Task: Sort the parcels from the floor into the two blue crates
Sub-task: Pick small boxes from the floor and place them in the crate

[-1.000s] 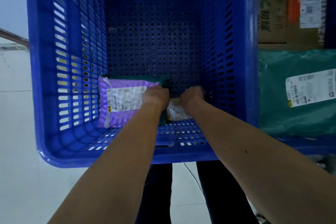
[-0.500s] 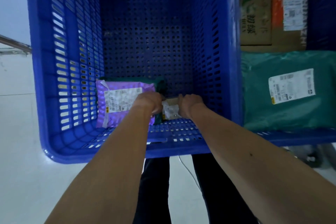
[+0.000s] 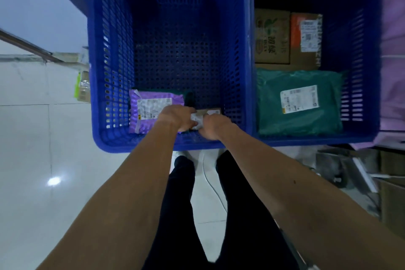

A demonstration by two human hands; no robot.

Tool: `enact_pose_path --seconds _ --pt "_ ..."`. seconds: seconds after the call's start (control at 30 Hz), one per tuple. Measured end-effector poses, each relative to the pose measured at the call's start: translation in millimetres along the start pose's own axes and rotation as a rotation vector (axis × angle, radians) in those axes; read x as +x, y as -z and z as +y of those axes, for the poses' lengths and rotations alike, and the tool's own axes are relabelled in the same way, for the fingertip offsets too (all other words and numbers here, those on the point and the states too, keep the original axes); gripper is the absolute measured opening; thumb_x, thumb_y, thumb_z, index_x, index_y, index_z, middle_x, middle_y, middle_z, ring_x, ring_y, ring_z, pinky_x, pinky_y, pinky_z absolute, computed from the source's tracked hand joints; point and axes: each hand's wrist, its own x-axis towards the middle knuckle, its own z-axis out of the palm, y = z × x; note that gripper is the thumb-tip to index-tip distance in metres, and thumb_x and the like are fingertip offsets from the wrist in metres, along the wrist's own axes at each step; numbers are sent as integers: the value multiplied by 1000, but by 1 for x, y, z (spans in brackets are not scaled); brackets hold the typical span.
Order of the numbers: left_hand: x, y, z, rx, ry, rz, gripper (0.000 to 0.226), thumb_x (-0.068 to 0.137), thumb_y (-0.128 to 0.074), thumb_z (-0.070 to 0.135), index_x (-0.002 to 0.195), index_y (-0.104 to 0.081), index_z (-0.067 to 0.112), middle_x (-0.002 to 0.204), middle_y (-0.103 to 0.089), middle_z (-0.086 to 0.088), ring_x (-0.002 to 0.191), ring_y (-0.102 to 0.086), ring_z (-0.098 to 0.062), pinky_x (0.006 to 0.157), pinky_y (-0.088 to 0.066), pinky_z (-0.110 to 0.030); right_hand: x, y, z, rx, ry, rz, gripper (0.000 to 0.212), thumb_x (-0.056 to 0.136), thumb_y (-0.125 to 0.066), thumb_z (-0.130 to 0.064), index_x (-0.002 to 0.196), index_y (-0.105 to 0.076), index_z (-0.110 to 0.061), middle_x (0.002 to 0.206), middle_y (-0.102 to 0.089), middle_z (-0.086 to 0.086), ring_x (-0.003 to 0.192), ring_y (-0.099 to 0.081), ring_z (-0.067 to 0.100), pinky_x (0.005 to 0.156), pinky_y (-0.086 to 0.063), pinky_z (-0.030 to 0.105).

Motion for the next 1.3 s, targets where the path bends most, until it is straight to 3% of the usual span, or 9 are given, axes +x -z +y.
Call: enact_pose_path --seconds 0.2,0.3,0.5,0.6,0.77,0.97,1.13,1.2,1.3 --pt "-79 26 5 -32 6 69 55 98 -44 56 148 -40 32 142 -55 -9 125 -53 -32 99 -45 -42 -85 13 -17 56 3 119 47 102 -43 -33 143 -46 -9 139 -53 16 121 -54 34 93 -45 40" --pt "-117 43 3 -69 21 99 59 100 -42 55 153 -32 32 151 -47 -8 134 -46 -32 109 -40 -44 -117 17 -23 126 -7 159 35 99 -43 -35 124 -56 -13 120 -60 12 104 -58 31 80 -44 37" --pt "-174 67 1 -187 53 240 58 100 -44 52 152 -36 29 152 -45 -7 136 -43 -32 110 -37 -41 -169 38 -31 166 18 268 40 101 -46 -33 128 -47 -3 126 -57 19 108 -57 36 77 -40 37" --pt "-198 68 4 -257 96 292 58 100 -44 53 152 -37 29 151 -47 -7 133 -46 -31 106 -39 -40 -190 48 -35 207 55 323 40 101 -47 -40 121 -49 -6 117 -59 15 94 -56 30 76 -45 38" --pt "-231 67 7 -386 168 381 54 100 -47 49 149 -41 28 149 -49 -6 133 -48 -29 110 -40 -40 -216 58 -44 240 163 408 34 98 -48 -39 110 -58 -9 109 -64 10 90 -59 27 81 -53 38" --pt "-287 50 6 -448 284 457 51 99 -45 43 148 -42 27 144 -52 -9 128 -51 -31 102 -42 -39 -238 48 -65 241 264 421 27 96 -49 -36 85 -52 -13 83 -57 4 73 -54 21 63 -42 33" --pt "-329 27 -8 -422 369 470 41 98 -45 36 134 -52 17 131 -61 -13 115 -58 -32 93 -47 -38 -246 26 -87 276 304 425 27 95 -49 -39 77 -39 -22 77 -44 -2 66 -43 16 54 -31 31" --pt "-343 18 -16 -426 399 485 39 98 -45 33 132 -53 14 128 -62 -11 114 -58 -30 91 -46 -37 -248 17 -97 250 309 424 24 94 -49 -39 81 -43 -20 80 -45 -1 71 -45 20 58 -33 32" --pt "-360 4 -30 -457 415 514 38 99 -44 32 131 -56 14 129 -62 -11 116 -57 -29 92 -44 -37 -243 4 -113 206 312 413 38 95 -48 -42 115 -55 -11 101 -56 5 87 -53 24 72 -41 34"
